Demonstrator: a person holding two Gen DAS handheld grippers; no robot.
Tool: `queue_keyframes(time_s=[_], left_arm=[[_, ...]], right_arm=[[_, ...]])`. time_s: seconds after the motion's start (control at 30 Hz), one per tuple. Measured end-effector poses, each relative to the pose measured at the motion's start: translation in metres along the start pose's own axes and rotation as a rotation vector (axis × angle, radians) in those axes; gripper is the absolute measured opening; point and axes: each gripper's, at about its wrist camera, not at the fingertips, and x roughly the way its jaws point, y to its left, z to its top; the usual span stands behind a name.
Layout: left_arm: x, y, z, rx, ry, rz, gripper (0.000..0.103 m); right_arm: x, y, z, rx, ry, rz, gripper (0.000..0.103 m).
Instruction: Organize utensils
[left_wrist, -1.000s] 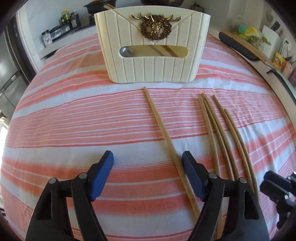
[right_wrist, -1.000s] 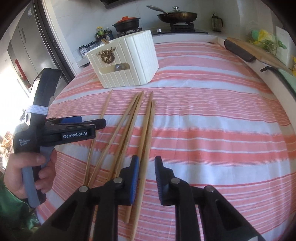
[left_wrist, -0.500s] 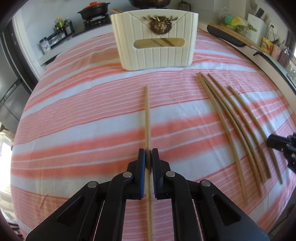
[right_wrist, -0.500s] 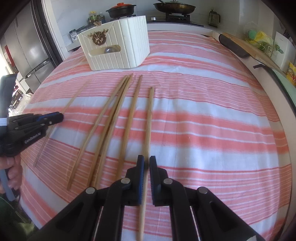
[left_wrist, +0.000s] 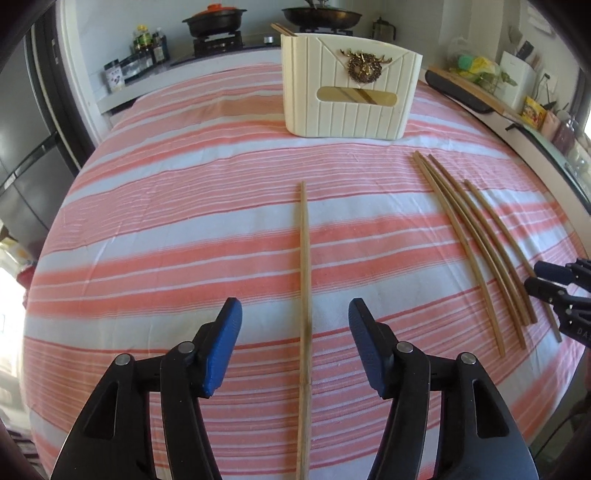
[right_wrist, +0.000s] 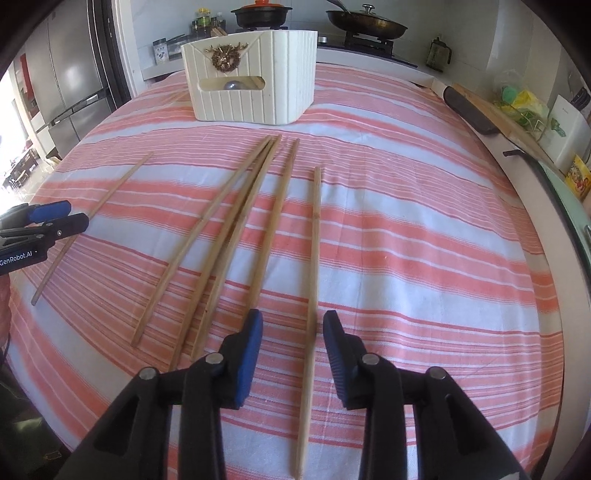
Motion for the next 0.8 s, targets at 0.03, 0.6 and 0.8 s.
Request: queue_keyframes(time_s=[0.03, 0.6, 0.8], left_arm=[[0.0, 0.0, 0.0, -0.005, 0.001, -0.005, 0.063], [-0.009, 0.009, 0.003, -0.038, 0.026, -0.083, 0.068], [-0.016, 0.026, 0.026, -0.062, 0.022, -0.17, 0.074]], right_arm=[[0.0, 0.0, 0.0, 0.002, 0.0, 0.003, 0.035], [0.0, -0.006, -0.003, 0.032, 0.008, 0.037, 0.035], [-0.004, -0.022, 0.007, 0.044, 0.024, 0.091, 0.035]])
